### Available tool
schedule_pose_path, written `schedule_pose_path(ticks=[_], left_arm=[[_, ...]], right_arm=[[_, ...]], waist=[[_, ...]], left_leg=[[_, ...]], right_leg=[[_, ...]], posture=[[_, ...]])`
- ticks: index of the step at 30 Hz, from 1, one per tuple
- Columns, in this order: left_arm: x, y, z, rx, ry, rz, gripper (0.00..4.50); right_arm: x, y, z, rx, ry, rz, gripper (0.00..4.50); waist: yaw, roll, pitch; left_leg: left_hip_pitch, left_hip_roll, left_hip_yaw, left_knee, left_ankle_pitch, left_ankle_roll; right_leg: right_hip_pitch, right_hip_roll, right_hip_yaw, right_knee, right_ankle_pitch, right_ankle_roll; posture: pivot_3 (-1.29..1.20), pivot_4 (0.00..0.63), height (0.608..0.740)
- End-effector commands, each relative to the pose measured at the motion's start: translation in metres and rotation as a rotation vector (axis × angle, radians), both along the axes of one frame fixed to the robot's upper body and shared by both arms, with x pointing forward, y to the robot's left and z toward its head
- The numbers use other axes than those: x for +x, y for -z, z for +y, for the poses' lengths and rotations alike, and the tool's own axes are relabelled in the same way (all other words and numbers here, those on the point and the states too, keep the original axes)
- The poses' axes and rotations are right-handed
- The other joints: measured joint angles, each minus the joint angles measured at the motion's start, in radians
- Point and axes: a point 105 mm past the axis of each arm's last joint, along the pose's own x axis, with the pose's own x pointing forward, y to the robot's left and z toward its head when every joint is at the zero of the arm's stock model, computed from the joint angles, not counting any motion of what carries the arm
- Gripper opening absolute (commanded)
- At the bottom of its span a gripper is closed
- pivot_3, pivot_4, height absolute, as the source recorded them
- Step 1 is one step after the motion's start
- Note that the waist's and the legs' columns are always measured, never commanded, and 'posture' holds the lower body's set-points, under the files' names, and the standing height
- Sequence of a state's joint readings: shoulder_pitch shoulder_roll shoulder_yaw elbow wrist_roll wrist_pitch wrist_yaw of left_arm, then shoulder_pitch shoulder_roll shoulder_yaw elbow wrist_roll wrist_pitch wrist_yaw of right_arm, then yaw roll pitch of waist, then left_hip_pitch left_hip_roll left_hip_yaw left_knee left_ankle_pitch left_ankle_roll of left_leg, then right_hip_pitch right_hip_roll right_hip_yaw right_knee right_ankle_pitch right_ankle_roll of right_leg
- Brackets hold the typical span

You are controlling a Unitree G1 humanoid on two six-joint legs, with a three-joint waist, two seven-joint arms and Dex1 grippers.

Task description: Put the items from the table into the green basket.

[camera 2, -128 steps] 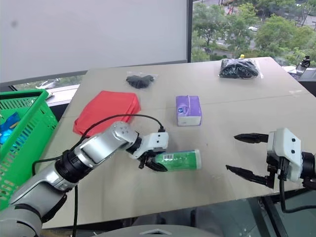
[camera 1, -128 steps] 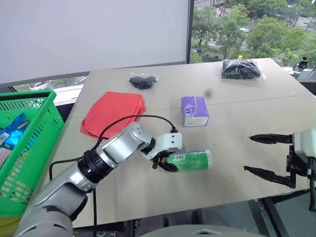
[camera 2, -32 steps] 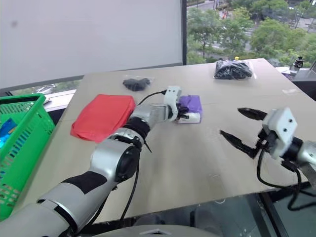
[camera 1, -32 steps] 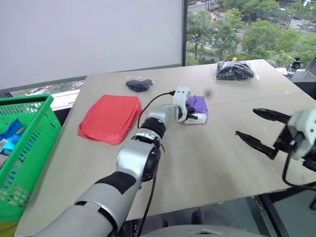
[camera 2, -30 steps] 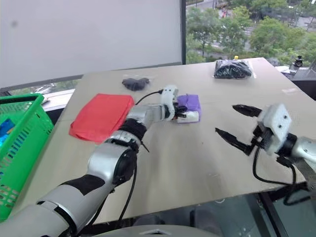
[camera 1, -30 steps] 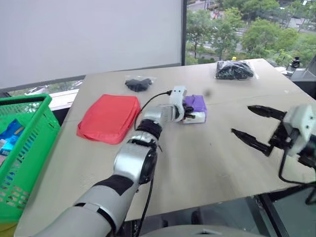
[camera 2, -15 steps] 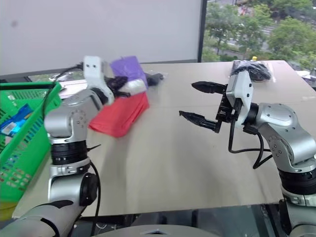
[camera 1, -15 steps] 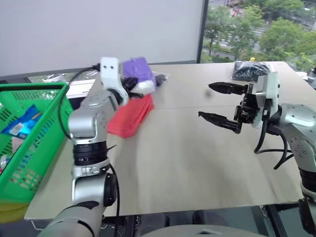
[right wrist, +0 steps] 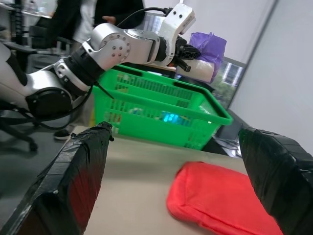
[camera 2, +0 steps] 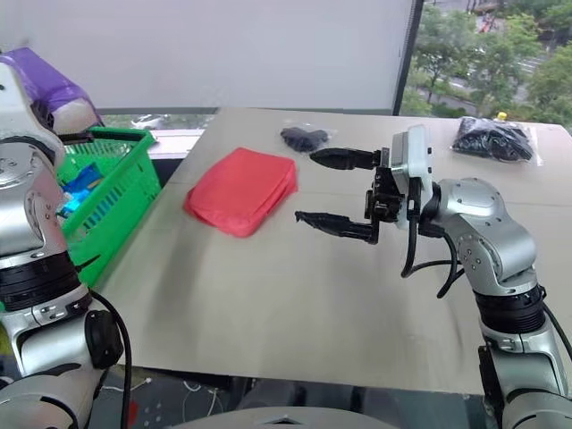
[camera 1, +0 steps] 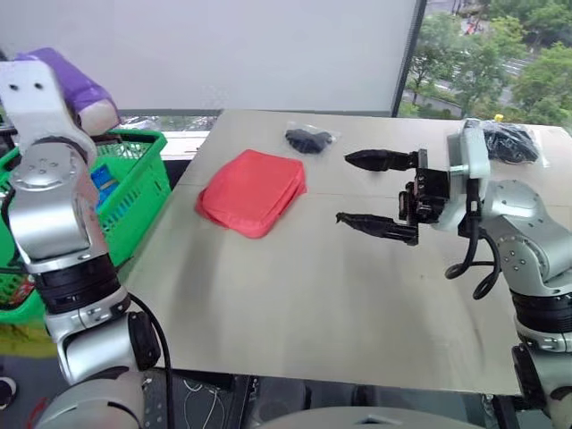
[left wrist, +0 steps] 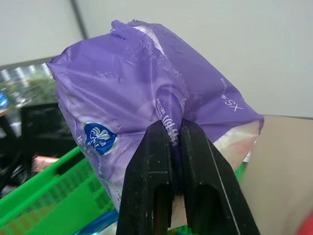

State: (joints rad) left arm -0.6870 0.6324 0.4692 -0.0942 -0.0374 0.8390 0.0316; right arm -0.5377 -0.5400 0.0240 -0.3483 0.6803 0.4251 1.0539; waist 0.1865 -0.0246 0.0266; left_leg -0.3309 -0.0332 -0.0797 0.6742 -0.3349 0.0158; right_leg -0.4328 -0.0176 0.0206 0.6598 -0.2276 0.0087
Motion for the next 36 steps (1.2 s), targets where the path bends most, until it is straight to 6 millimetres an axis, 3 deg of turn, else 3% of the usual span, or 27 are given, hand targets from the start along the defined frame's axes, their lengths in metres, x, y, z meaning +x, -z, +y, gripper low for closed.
schedule_pose_path(ticks=[1,8,9,12,13,14,15,18,21,22,24,26,28,31,36], left_arm=[[-0.006,-0.009,0.012,-0.019,-0.041,-0.052,0.14],[-0.015,0.027,0.042,-0.180,-0.126,-0.002,0.14],[-0.015,0.031,0.043,-0.169,-0.131,0.014,0.81],[-0.022,0.041,0.054,-0.152,-0.211,0.055,2.07],[-0.025,0.041,0.058,-0.143,-0.247,0.058,2.69],[-0.026,0.037,0.059,-0.125,-0.263,0.046,2.88],[-0.023,0.028,0.055,-0.093,-0.230,0.000,3.42],[-0.003,0.013,0.020,-0.020,-0.028,-0.070,3.42],[0.021,0.021,-0.043,-0.051,0.324,-0.086,3.42],[0.026,0.029,-0.074,-0.090,0.499,-0.058,3.42],[0.023,0.039,-0.116,-0.108,0.738,-0.013,3.42],[0.016,0.049,-0.142,-0.095,0.885,0.050,3.42],[-0.003,0.071,-0.172,-0.067,1.105,0.154,3.42],[-0.022,0.101,-0.178,-0.116,1.221,0.277,3.42],[-0.045,0.130,-0.158,-0.161,1.228,0.409,3.42]], right_arm=[[-0.004,-0.011,-0.002,0.004,-0.011,-0.056,4.50],[0.000,-0.009,-0.005,-0.007,0.006,-0.050,4.50],[0.001,-0.008,-0.005,-0.008,0.009,-0.049,4.50],[0.001,-0.007,-0.006,-0.011,0.015,-0.047,4.50],[0.001,-0.006,-0.006,-0.012,0.019,-0.047,4.50],[0.001,-0.006,-0.007,-0.012,0.025,-0.046,4.50],[0.001,-0.005,-0.009,-0.014,0.031,-0.045,4.50],[0.002,0.000,-0.014,-0.031,0.056,-0.041,4.50],[0.005,0.006,-0.025,-0.051,0.109,-0.029,4.50],[0.007,0.012,-0.032,-0.071,0.150,-0.018,4.50],[0.012,0.021,-0.047,-0.110,0.233,0.008,4.50],[0.017,0.030,-0.061,-0.145,0.319,0.031,4.50],[0.026,0.049,-0.088,-0.223,0.472,0.065,4.50],[0.029,0.066,-0.119,-0.290,0.625,0.089,4.50],[0.005,0.082,-0.154,-0.334,0.736,0.159,4.50]], waist=[[0.004,0.000,0.000],[0.000,-0.001,-0.001],[-0.002,-0.001,-0.001],[-0.002,-0.002,-0.001],[-0.002,-0.003,-0.001],[-0.002,-0.003,-0.002],[-0.002,-0.004,-0.002],[0.000,-0.004,-0.003],[0.012,-0.005,-0.003],[0.019,-0.005,-0.004],[0.022,-0.005,-0.004],[0.016,-0.005,-0.004],[0.000,-0.005,-0.005],[-0.025,-0.002,-0.005],[-0.063,0.002,-0.004]], left_leg=[[0.000,0.000,0.000,0.000,0.000,0.000],[0.000,0.000,-0.002,0.000,0.001,-0.002],[0.000,0.000,-0.002,0.000,0.001,-0.002],[0.000,0.000,-0.002,0.000,0.001,-0.002],[0.000,0.000,-0.002,0.000,0.001,-0.002],[0.000,0.000,-0.002,0.000,0.001,-0.002],[0.000,0.000,-0.002,0.000,0.001,-0.002],[0.000,0.000,-0.003,0.000,0.001,-0.002],[-0.001,0.000,-0.003,0.000,0.001,-0.002],[-0.001,0.000,-0.002,0.000,0.001,-0.002],[-0.002,0.000,-0.003,0.001,0.001,-0.002],[-0.003,0.000,-0.003,0.001,0.001,-0.002],[-0.004,0.001,-0.001,0.001,0.001,-0.002],[-0.003,0.002,0.002,0.000,0.001,-0.001],[0.002,0.003,0.002,-0.001,-0.001,0.002]], right_leg=[[0.000,0.000,0.000,0.000,0.000,0.000],[0.000,0.000,-0.002,0.001,0.001,-0.001],[0.000,0.000,-0.002,0.001,0.001,-0.001],[0.000,0.000,-0.002,0.000,0.001,-0.001],[0.000,0.000,-0.002,0.000,0.001,-0.001],[0.000,0.000,-0.002,0.000,0.001,-0.001],[0.000,0.000,-0.002,0.000,0.001,-0.001],[0.000,0.000,-0.003,0.000,0.001,-0.001],[0.001,-0.001,-0.003,0.000,0.001,-0.001],[0.001,-0.002,-0.003,-0.001,0.001,-0.001],[0.001,-0.002,-0.004,-0.001,0.001,-0.001],[0.000,-0.001,-0.004,-0.001,0.001,-0.001],[-0.002,0.001,-0.002,-0.001,0.001,-0.002],[-0.002,0.001,0.000,-0.001,0.000,-0.002],[0.002,0.002,0.001,0.000,0.000,-0.003]], posture=[[0.27,0.000,0.740],[0.26,0.000,0.740],[0.26,0.000,0.740],[0.25,0.000,0.740],[0.25,0.000,0.740],[0.25,0.000,0.740],[0.24,0.000,0.740],[0.24,0.000,0.740],[0.23,0.000,0.740],[0.23,0.000,0.740],[0.22,0.000,0.740],[0.22,0.000,0.740],[0.19,0.000,0.740],[0.14,0.000,0.740],[0.07,0.000,0.740]])
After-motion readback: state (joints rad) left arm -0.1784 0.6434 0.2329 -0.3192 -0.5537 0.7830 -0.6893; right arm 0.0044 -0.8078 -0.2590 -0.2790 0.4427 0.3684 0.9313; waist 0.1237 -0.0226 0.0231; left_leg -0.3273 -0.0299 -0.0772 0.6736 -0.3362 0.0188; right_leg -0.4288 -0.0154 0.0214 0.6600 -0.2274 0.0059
